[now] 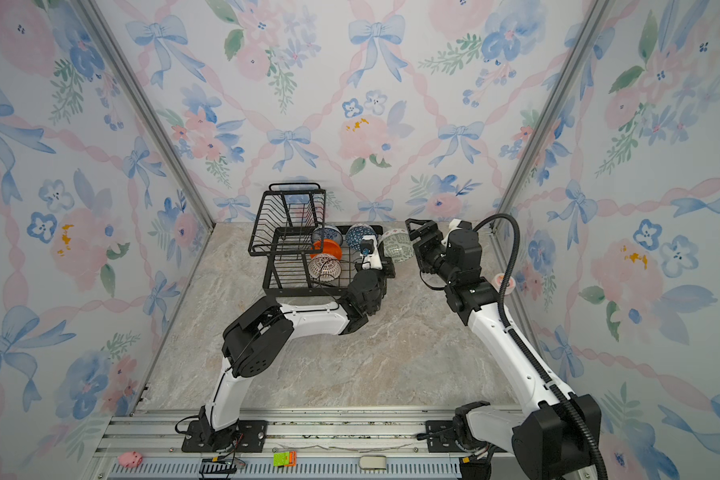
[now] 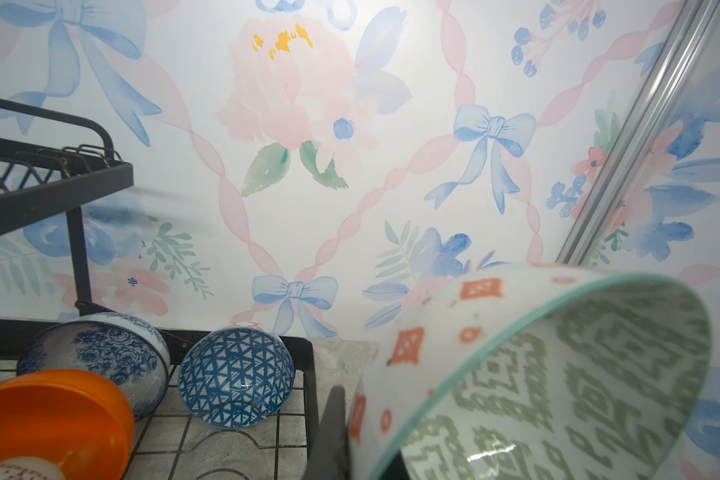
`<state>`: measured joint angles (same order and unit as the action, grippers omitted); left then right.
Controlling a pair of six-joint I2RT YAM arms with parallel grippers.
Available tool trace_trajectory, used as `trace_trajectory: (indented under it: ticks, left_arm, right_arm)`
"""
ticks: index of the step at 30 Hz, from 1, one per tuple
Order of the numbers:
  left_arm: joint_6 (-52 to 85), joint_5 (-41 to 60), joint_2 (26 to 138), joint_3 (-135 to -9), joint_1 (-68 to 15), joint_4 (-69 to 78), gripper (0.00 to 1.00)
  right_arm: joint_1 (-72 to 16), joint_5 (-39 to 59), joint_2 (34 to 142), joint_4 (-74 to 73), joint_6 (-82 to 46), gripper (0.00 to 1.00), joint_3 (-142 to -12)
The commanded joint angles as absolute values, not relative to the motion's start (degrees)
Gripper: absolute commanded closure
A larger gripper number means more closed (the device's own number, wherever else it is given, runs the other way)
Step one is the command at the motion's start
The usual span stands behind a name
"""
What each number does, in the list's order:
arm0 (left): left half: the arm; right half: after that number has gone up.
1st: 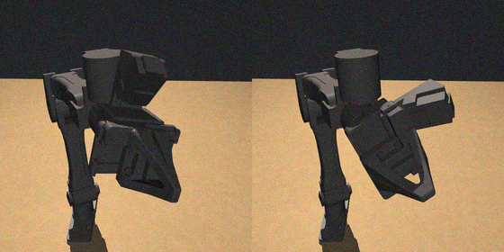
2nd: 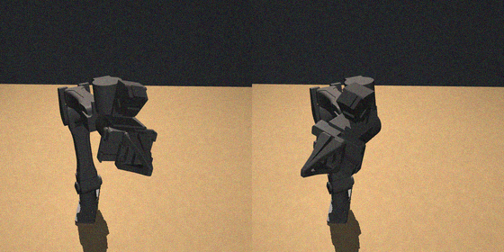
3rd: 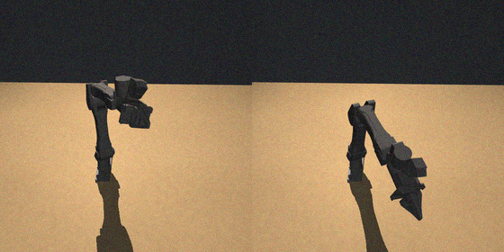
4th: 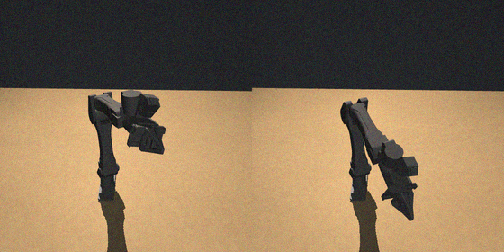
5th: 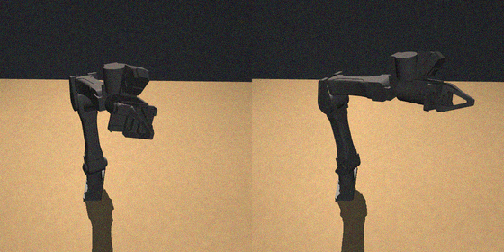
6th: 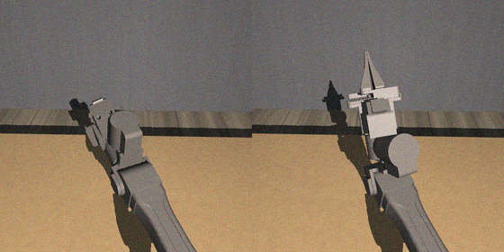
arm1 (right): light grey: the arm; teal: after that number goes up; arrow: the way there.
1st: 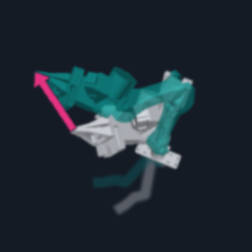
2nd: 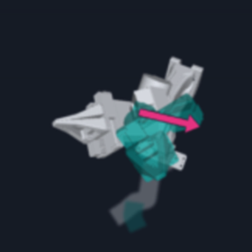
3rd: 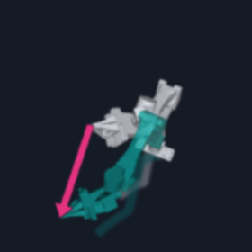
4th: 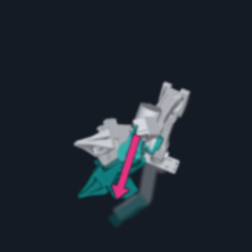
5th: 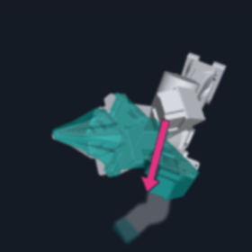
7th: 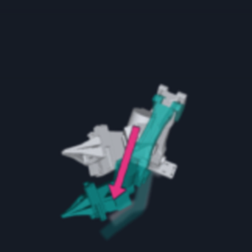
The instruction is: Load the bowls into the dish rack
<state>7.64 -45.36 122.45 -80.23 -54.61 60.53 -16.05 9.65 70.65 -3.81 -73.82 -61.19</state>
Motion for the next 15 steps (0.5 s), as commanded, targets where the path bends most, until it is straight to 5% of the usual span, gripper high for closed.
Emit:
trace_trajectory:
  ticks: [1, 15]
  left_arm:
    - [-0.11, -48.30, 123.45, -80.95, -55.39, 72.46, 1.00]
    - [-10.30, -47.44, 124.02, -77.64, -57.00, 84.72, 1.00]
  right_arm:
    - [-17.37, 10.50, 71.95, -9.59, -78.80, 0.13, -62.23]
    - [-18.02, 10.18, 78.67, -17.04, -86.69, 0.39, -62.69]
